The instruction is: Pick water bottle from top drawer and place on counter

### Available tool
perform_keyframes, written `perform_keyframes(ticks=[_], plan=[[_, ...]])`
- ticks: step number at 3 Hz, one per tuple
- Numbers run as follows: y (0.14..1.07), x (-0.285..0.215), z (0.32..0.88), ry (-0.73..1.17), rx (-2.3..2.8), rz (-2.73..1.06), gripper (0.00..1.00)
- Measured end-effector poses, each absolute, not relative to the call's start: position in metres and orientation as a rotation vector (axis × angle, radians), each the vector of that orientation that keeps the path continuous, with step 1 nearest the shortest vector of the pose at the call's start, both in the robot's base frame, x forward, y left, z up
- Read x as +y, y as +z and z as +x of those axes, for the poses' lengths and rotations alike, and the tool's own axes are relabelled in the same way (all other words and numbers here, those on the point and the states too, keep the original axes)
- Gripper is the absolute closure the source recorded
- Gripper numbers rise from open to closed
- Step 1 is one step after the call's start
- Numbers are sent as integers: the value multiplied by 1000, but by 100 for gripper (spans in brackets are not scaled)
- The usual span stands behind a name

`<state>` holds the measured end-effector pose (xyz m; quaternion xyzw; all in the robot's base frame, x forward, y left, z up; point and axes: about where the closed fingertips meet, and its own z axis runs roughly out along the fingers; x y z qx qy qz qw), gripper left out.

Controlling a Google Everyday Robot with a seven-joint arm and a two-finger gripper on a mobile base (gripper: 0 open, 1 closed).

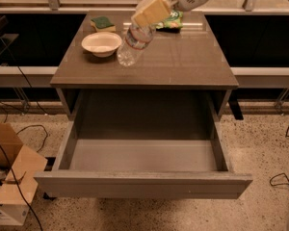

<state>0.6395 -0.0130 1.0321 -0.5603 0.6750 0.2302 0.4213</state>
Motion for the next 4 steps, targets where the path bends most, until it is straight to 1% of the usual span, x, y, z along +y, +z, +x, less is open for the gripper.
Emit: perform_keyframes(ticks=[1, 2, 4], plan=[[1028, -4, 662, 523, 1760, -1361, 100], [997, -1, 681, 462, 1868, -1320, 100], [944, -2, 710, 431, 1998, -1235, 100]])
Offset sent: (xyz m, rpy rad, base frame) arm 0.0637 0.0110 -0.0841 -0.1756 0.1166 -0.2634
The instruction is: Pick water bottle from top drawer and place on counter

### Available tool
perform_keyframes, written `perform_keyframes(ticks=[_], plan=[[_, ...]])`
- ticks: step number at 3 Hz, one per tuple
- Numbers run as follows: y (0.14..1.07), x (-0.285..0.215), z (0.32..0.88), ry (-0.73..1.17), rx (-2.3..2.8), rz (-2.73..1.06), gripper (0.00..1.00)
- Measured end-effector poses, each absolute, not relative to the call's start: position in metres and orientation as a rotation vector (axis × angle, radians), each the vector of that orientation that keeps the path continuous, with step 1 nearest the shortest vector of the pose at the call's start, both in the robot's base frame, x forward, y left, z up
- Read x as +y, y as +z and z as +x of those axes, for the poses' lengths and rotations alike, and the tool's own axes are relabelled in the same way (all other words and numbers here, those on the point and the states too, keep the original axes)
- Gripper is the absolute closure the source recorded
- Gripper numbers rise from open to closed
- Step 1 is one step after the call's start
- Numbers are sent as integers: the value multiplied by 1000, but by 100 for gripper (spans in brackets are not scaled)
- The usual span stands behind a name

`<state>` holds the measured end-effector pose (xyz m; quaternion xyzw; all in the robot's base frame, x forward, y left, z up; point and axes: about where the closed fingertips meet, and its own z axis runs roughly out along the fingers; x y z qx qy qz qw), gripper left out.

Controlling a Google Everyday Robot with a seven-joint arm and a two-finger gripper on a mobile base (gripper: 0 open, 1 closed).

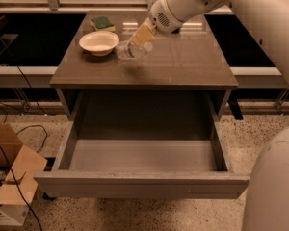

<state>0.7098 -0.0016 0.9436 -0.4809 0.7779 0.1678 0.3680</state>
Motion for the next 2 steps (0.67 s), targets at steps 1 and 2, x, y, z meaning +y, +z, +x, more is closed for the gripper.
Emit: perform_keyframes(ticks=[1, 2], plan=[[927, -5, 723, 416, 2025, -1205, 100], [912, -12, 732, 372, 2042, -1203, 82]])
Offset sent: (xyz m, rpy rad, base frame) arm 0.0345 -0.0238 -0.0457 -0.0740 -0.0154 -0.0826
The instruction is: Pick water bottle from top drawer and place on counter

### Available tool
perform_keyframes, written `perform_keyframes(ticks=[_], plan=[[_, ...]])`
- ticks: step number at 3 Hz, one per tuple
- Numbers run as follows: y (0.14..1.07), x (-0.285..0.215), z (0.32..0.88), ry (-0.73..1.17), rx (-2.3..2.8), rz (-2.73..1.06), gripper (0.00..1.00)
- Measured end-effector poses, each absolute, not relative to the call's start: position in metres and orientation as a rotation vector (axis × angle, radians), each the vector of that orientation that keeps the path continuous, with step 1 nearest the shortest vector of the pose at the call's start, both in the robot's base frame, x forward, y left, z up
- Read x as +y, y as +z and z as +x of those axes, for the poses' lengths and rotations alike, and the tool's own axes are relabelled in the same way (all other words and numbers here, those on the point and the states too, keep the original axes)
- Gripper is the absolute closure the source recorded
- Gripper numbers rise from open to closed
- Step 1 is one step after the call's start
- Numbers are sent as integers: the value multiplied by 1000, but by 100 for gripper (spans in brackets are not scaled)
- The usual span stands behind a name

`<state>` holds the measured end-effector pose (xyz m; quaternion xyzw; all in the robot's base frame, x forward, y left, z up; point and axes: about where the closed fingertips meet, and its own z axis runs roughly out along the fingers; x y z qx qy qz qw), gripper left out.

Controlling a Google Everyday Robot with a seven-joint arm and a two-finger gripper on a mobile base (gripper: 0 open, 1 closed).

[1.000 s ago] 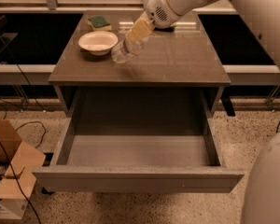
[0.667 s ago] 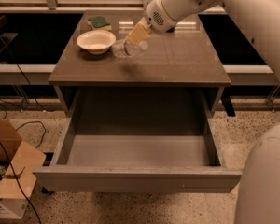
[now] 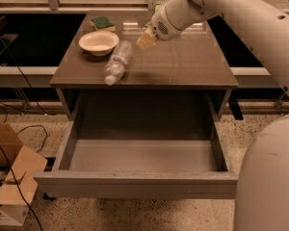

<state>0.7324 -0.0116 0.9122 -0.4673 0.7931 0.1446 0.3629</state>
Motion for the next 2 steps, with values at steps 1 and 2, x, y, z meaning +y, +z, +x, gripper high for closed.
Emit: perform_keyframes(ticks=[1, 2], plan=[[897, -20, 725, 372, 2043, -1218, 59], [894, -19, 724, 375, 2045, -1223, 35]])
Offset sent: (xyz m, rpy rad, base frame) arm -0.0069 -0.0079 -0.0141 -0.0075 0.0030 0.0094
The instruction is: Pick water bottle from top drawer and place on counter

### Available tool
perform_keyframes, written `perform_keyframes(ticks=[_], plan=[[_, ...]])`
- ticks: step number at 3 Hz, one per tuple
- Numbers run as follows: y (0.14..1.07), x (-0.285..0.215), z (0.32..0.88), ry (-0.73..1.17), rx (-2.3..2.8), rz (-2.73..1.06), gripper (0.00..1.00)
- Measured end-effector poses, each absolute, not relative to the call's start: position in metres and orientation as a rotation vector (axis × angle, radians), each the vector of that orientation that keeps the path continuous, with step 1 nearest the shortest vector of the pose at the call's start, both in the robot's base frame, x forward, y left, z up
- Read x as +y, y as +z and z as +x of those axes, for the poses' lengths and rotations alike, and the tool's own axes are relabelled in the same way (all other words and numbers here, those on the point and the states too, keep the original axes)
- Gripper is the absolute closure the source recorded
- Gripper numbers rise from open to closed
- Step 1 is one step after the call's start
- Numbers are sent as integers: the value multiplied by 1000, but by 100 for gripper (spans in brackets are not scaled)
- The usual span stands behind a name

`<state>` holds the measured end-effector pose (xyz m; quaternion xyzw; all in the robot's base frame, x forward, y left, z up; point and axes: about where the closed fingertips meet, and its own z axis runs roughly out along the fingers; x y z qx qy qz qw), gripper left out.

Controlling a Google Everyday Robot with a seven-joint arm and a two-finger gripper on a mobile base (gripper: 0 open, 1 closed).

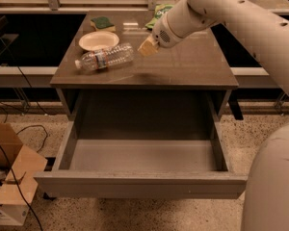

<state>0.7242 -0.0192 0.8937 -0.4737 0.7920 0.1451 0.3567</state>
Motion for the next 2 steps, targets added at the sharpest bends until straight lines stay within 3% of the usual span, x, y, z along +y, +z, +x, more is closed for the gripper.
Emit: perform_keyframes(ticks=[1, 2], plan=[[892, -17, 724, 378, 2046, -1227, 12], [890, -15, 724, 381, 2047, -1230, 0]])
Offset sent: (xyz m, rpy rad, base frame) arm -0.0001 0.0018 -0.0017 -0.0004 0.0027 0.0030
